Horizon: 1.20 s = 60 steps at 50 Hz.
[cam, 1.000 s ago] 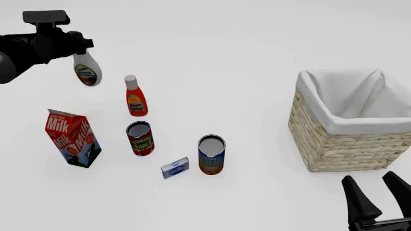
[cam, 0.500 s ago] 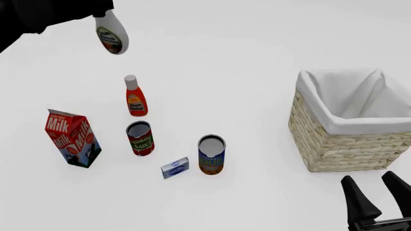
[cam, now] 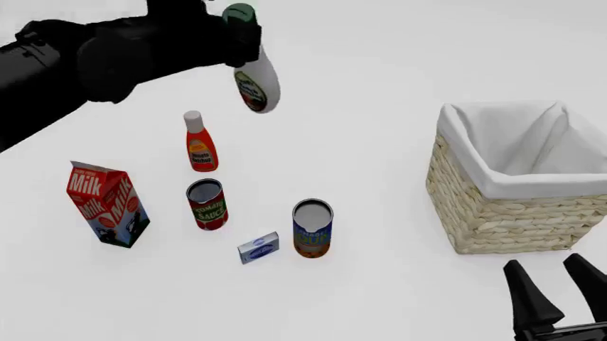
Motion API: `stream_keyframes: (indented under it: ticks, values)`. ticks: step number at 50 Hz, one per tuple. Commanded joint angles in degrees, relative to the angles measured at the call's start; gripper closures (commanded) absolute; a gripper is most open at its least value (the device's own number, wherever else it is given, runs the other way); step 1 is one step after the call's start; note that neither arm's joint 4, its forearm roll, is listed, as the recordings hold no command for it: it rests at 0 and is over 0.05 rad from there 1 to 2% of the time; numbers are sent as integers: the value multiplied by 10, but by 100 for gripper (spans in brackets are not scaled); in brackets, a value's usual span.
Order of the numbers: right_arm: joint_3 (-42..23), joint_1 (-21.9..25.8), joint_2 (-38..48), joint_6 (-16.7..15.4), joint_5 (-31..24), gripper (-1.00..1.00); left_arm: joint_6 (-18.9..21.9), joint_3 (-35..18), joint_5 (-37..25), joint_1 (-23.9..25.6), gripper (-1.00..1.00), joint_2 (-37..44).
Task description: Pick the salad dressing and place it in the basket.
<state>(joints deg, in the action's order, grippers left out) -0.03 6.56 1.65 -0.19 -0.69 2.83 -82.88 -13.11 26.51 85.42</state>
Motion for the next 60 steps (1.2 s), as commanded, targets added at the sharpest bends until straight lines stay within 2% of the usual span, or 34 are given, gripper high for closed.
stream_keyframes:
  ticks: [1, 3, 8, 19, 20, 24, 28, 31, 32, 33, 34, 43, 55, 60]
  values:
    - [0, 4, 3, 3, 4, -100, 8, 43, 26, 78, 100, -7]
    - [0, 5, 2, 3, 3, -100, 3, 57, 35, 102, 100, -10]
    - [0, 7, 2, 1, 2, -100, 11, 73, 51, 120, 100, -7]
    - [0, 32, 12, -17, 7, -100, 9, 88, 64, 135, 100, 1]
    - [0, 46, 27, -37, 21, -100, 6, 87, 63, 138, 100, 2]
    - [-9, 66, 43, -39, 33, -100, 5, 90, 63, 141, 100, 1]
    - [-27, 80, 102, -82, 61, -100, 6, 93, 65, 146, 100, 0]
    - [-38, 87, 121, -90, 67, -100, 7, 93, 65, 147, 100, 1]
    - [-50, 94, 143, -106, 74, -100, 4, 91, 63, 148, 100, 1]
    - [-50, 94, 144, -106, 75, -100, 4, 91, 63, 148, 100, 1]
    - [-62, 102, 162, -125, 79, -100, 6, 90, 63, 148, 100, 2]
    - [-115, 135, 229, -153, 93, -100, 10, 91, 62, 152, 100, 4]
    - [-183, 184, 306, -167, 106, -100, 19, 99, 67, 161, 100, 9]
    - [-207, 202, 334, -183, 114, -100, 19, 101, 64, 171, 100, 8]
